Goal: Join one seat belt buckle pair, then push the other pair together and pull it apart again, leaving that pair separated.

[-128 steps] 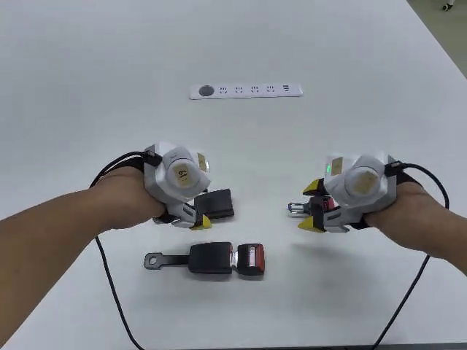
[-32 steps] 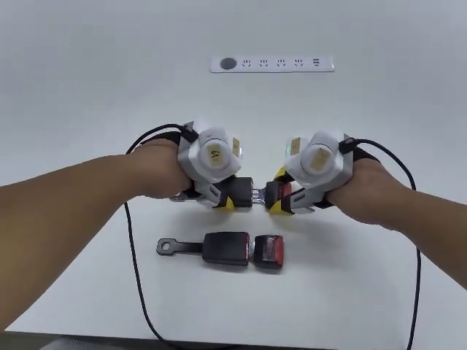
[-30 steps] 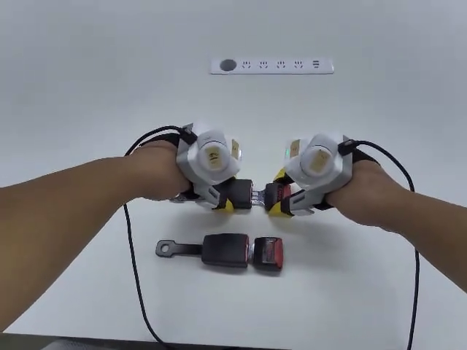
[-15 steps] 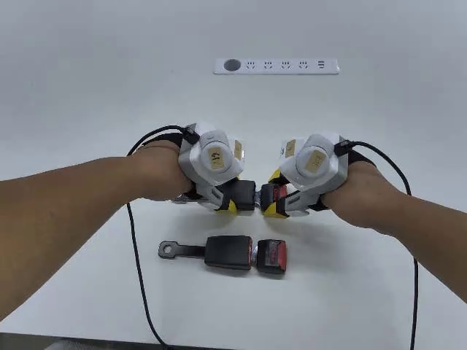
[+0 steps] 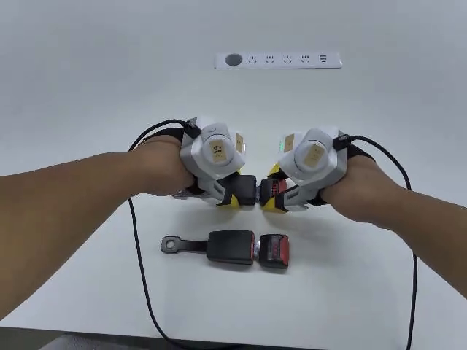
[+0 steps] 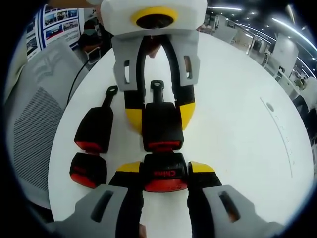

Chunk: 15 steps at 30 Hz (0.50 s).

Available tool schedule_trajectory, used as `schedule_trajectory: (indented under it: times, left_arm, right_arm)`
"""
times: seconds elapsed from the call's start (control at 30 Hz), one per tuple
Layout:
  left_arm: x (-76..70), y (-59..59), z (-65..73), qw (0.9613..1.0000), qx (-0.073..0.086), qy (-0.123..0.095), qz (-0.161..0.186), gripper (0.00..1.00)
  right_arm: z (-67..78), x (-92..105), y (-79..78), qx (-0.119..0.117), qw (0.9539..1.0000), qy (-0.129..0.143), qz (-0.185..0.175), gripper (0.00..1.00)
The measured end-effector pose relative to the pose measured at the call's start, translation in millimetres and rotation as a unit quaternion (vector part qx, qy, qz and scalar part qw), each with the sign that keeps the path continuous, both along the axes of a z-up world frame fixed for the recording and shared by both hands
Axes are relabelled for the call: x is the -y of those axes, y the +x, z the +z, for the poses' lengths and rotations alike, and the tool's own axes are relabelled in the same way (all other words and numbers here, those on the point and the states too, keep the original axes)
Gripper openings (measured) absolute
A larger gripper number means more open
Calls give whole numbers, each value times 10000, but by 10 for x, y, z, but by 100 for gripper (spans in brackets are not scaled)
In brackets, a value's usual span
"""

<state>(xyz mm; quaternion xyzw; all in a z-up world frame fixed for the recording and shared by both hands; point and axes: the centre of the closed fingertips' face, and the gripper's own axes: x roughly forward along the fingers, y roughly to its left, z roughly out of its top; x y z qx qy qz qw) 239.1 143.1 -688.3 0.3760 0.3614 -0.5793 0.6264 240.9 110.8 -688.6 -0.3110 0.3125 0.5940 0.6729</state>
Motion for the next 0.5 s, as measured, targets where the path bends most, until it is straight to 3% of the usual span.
schedule_trajectory:
  times: [0.37, 0.5]
  left_arm:
    - [-17, 28, -24, 10000, -14, -9, 38, 33]
    - [-20, 25, -28, 10000, -21, 2, 35, 33]
  right_arm:
    - [22, 22, -19, 23, 10000, -79, 6, 33]
    - [8, 120, 4, 1, 9999, -108, -6, 33]
